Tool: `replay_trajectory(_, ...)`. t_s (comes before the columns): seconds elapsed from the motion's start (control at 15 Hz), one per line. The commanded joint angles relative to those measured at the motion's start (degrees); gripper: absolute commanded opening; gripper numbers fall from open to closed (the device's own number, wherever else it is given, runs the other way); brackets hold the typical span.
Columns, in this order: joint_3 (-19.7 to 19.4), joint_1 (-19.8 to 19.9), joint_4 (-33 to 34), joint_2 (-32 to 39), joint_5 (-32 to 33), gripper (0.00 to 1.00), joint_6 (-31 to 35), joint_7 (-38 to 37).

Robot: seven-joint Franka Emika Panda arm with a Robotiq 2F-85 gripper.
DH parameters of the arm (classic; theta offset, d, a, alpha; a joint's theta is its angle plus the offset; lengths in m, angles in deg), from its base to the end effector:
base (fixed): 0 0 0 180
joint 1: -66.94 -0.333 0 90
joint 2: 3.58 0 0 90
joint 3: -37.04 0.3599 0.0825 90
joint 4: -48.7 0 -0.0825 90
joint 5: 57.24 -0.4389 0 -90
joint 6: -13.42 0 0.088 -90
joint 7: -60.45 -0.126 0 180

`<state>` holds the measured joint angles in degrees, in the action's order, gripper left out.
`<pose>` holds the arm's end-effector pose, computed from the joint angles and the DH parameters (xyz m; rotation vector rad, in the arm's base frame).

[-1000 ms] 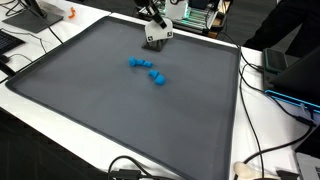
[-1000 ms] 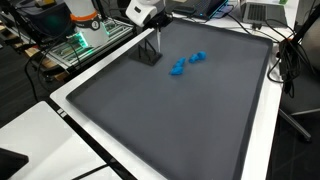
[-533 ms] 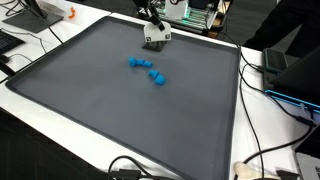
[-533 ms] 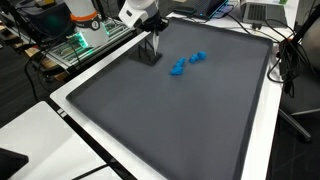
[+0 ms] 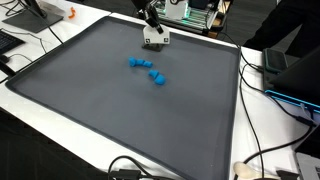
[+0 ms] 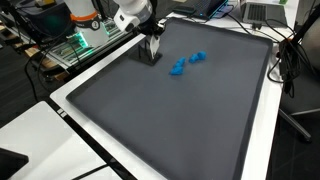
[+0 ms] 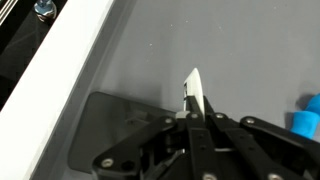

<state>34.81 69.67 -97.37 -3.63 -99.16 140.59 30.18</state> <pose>0.4495 -0.0073 0.2342 -2.2270 1.4667 0.5657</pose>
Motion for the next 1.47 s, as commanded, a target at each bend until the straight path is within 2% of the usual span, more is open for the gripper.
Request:
replay_trajectory(0.0, -0.4, 0.3, -3.5, -2.6, -3.6, 0.01, 2.9, 1.2)
replay_trajectory(0.73, -0.6, 0.5, -7.2, -3.2, -13.9, 0.01, 9.0, 9.5)
replay_trajectory(1.4, -0.6, 0.6, -8.5, -3.3, -14.9, 0.01, 11.9, 10.2)
